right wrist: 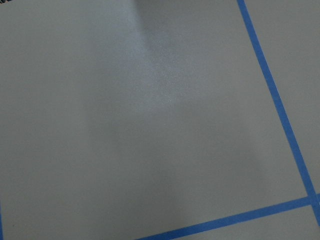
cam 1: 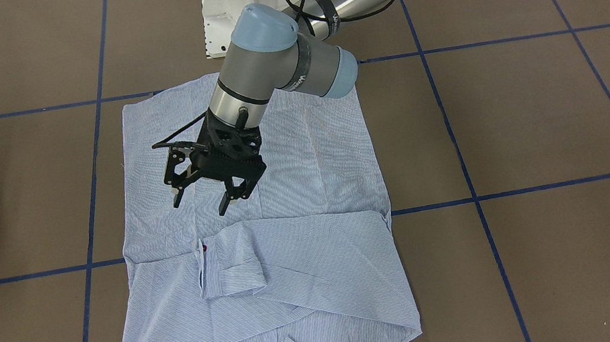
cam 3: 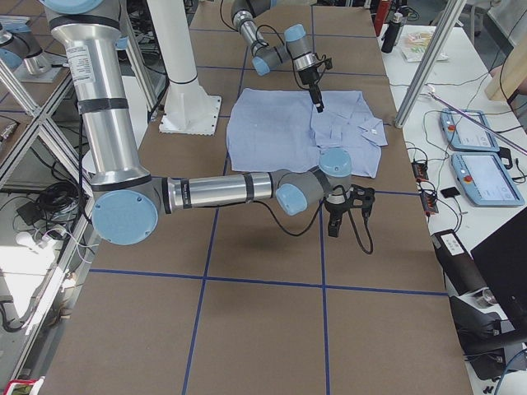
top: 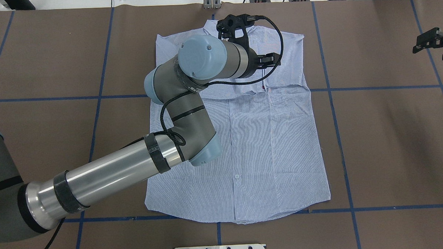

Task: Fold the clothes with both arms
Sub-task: 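Fold the held sleeve across the shirt toward the collar with the left gripper, then move both grippers to the shirt hem corners nearest the robot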

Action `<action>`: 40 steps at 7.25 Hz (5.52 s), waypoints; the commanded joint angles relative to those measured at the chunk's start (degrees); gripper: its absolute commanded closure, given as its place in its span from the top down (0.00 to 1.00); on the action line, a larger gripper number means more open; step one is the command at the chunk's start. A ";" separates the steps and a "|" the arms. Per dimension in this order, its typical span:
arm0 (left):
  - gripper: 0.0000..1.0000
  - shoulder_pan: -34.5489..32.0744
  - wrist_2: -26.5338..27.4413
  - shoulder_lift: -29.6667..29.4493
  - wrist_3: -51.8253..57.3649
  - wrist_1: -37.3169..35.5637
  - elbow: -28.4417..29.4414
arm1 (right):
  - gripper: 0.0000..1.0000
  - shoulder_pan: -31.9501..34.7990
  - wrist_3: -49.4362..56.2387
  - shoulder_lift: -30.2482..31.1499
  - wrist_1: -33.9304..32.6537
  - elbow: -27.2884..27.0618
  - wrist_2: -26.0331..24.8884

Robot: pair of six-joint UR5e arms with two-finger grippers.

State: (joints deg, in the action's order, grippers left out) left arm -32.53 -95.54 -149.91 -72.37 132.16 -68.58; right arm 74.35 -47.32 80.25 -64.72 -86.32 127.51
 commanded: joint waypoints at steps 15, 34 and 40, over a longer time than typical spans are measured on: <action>0.96 -12.30 -19.69 44.09 15.07 -19.92 -49.81 | 0.93 -56.68 -79.32 19.51 2.32 -36.46 -34.26; 0.98 -12.38 -19.86 45.14 13.40 -19.49 -50.95 | 0.09 -59.68 -80.65 14.32 -4.54 -31.72 -30.92; 0.99 -8.90 -20.92 46.46 -5.71 -19.05 -52.36 | 0.00 -58.98 -80.56 15.29 -4.72 -35.40 -28.38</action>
State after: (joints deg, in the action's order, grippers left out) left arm -43.53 -116.35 -103.88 -71.04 112.96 -120.43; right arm 15.07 -127.88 95.12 -69.39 -120.41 98.28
